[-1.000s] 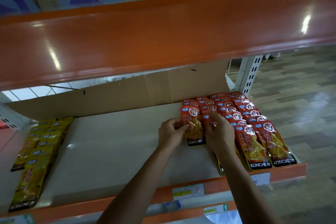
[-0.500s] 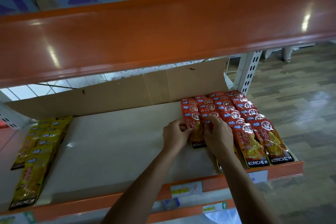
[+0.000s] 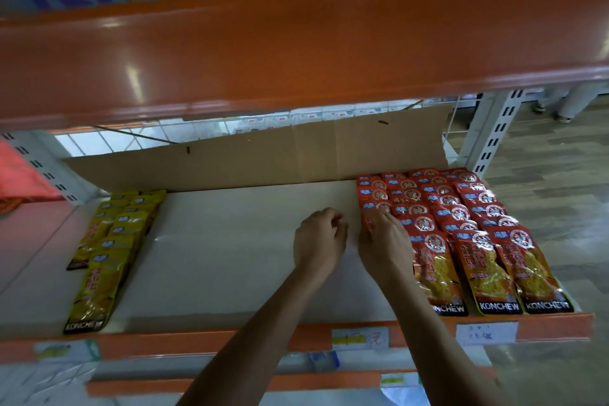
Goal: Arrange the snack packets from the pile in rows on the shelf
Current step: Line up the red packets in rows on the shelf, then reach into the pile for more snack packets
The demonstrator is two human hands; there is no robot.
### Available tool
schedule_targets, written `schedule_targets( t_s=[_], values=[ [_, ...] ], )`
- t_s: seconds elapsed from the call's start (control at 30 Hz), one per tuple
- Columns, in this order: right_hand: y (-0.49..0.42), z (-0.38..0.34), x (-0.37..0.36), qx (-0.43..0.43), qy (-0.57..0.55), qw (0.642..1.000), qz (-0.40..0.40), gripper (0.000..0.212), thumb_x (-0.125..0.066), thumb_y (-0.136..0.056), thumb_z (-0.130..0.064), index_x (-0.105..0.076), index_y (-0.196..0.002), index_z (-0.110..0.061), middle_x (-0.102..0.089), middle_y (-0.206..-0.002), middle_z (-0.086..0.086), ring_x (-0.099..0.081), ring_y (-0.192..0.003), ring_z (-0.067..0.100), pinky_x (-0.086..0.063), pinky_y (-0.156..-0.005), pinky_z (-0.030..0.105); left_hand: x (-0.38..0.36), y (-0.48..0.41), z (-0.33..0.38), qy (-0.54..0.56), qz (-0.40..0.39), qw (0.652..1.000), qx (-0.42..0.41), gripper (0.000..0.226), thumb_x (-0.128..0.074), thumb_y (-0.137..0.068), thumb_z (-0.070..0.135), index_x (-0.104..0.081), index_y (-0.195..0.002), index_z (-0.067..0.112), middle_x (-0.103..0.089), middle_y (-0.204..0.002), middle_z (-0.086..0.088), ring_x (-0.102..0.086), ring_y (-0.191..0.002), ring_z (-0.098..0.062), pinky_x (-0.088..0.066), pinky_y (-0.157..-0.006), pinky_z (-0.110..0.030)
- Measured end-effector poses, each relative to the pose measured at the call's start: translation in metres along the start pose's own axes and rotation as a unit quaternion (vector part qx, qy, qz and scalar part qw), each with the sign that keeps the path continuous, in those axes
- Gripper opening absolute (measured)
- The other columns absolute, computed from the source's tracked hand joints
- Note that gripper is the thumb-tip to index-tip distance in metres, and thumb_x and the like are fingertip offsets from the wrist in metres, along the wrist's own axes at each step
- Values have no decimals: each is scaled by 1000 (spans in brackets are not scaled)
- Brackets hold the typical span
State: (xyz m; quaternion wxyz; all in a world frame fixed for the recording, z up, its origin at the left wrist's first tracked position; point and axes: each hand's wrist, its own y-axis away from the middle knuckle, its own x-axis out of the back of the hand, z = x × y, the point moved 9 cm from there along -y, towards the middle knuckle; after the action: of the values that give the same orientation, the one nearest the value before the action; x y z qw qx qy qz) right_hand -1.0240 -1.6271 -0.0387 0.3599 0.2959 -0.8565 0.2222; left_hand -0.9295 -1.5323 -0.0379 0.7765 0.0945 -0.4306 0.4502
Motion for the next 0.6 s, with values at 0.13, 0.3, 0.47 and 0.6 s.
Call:
schedule_targets(
  t_s=[0.13, 0.3, 0.47, 0.6],
  values=[
    [5, -37, -26, 50, -10, 999, -19, 38, -53, -91, -9, -56, -129, -12, -56, -132, 4, -48, -123, 22, -34, -100, 27, 31, 2, -20, -49, 33, 998, -25, 29, -57, -93, 27, -64, -119, 16, -67, -113, -2, -60, -105, -19, -47, -85, -29],
    [14, -93, -67, 112, -24, 992, -52, 38, -54, -91, -9, -56, -129, -11, -57, -132, 5, -47, -126, 21, -35, -103, 28, 81, 13, -64, -88, 76, 993, -2, 31, -55, -95, 29, -63, -121, 16, -67, -113, -2, -57, -107, -19, -48, -84, -28],
    [31, -160, -113, 165, -28, 982, -90, 39, -51, -94, -11, -53, -133, -12, -55, -136, 3, -43, -130, 18, -31, -108, 25, 139, 26, -120, -110, 130, 985, 33, 26, -63, -89, 24, -69, -112, 12, -71, -106, -6, -63, -100, -24, -51, -81, -33],
    [46, -214, -155, 189, -38, 975, -112, 39, -52, -93, -11, -54, -132, -12, -55, -135, 3, -43, -130, 18, -31, -107, 25, 184, 34, -169, -133, 156, 978, 42, 27, -64, -87, 24, -69, -111, 13, -71, -106, -6, -63, -101, -25, -52, -83, -34]
  ],
)
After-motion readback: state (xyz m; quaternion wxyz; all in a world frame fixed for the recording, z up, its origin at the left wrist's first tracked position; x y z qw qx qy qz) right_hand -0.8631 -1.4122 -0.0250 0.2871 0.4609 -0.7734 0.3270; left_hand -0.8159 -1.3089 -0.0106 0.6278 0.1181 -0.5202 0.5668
